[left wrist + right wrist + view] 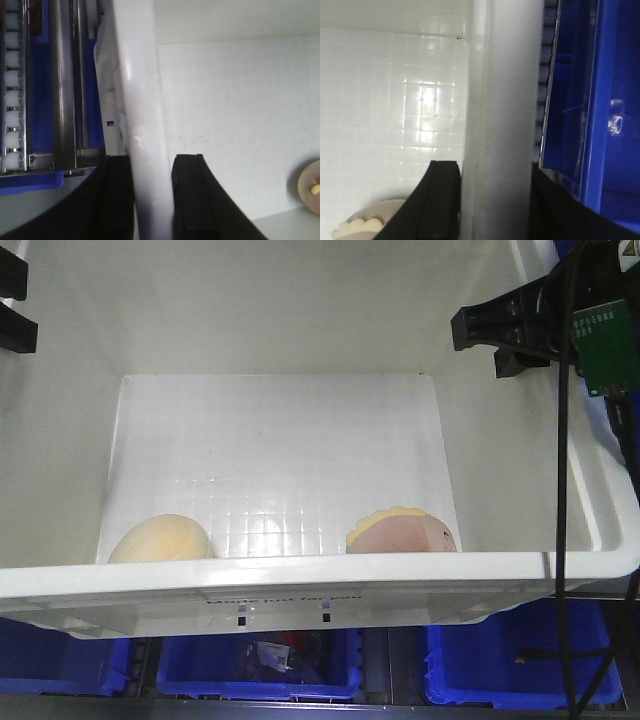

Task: Place moving items into box and shelve
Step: 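Keep the tote held level above the blue-bin shelf with both grippers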

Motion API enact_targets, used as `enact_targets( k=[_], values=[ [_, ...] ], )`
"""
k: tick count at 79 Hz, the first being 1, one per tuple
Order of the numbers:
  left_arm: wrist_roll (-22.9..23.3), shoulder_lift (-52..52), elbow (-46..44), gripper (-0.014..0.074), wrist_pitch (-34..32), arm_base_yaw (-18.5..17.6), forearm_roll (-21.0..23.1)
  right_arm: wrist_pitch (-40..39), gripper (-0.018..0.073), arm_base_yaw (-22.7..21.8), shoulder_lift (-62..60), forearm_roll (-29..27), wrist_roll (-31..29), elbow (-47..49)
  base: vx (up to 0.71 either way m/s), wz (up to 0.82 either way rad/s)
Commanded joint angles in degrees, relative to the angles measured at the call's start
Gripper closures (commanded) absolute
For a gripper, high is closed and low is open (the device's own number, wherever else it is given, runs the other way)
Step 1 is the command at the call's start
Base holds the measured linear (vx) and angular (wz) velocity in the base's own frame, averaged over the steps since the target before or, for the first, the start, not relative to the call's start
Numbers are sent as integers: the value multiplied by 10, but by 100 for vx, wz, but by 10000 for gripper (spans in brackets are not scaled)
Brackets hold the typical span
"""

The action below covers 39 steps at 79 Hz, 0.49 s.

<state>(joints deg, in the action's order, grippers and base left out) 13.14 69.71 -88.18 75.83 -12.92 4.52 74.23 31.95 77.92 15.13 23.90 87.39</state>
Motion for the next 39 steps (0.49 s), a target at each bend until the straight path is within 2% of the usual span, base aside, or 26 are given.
enact_targets(
  k=[1,39],
  values=[
    [0,-21,-25,603,-39,-5,12,-36,566,-2,-21,45,-8,24,0,0],
    [0,-21,-25,603,-51,-5,13,-36,566,-2,-21,45,-8,24,0,0]
  ],
)
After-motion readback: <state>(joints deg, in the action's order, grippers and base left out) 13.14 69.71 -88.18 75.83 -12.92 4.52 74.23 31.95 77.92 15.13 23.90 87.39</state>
